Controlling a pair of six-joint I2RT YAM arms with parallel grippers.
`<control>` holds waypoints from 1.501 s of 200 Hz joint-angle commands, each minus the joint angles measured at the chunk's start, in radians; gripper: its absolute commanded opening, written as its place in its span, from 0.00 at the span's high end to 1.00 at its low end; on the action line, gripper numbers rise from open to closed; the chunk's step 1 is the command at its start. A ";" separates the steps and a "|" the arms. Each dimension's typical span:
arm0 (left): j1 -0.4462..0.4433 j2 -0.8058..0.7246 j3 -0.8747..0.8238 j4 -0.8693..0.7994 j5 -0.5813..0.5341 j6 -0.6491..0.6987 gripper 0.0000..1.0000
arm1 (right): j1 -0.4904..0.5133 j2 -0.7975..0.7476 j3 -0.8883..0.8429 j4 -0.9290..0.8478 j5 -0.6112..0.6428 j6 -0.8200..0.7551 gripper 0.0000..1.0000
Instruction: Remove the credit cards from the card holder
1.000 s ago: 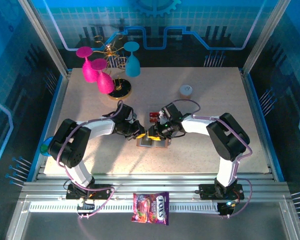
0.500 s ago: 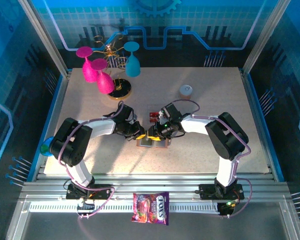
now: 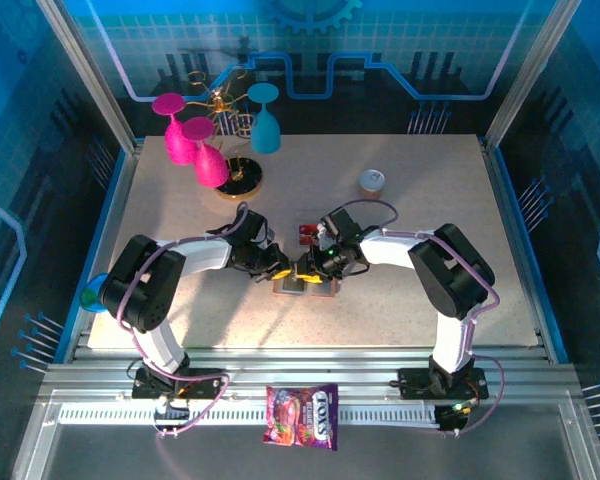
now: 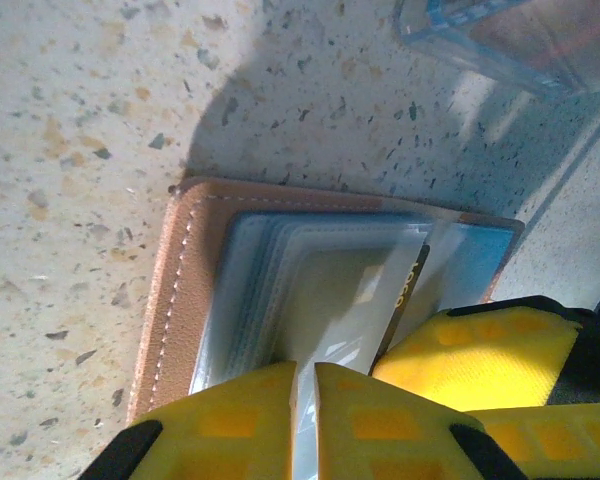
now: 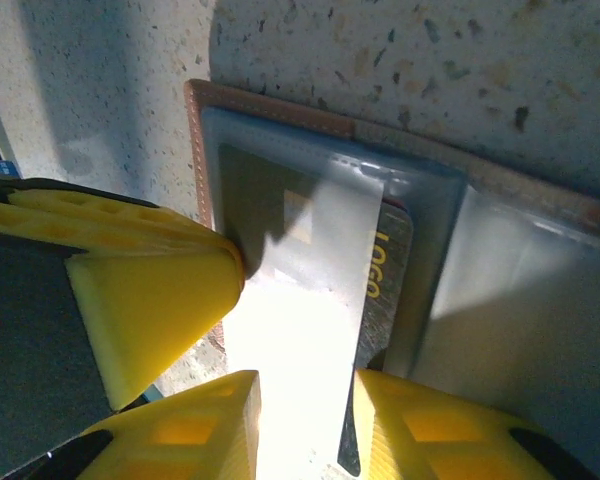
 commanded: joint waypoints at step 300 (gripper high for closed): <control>-0.002 -0.038 0.039 -0.092 0.030 0.056 0.87 | -0.030 -0.069 -0.050 0.037 -0.014 0.016 0.71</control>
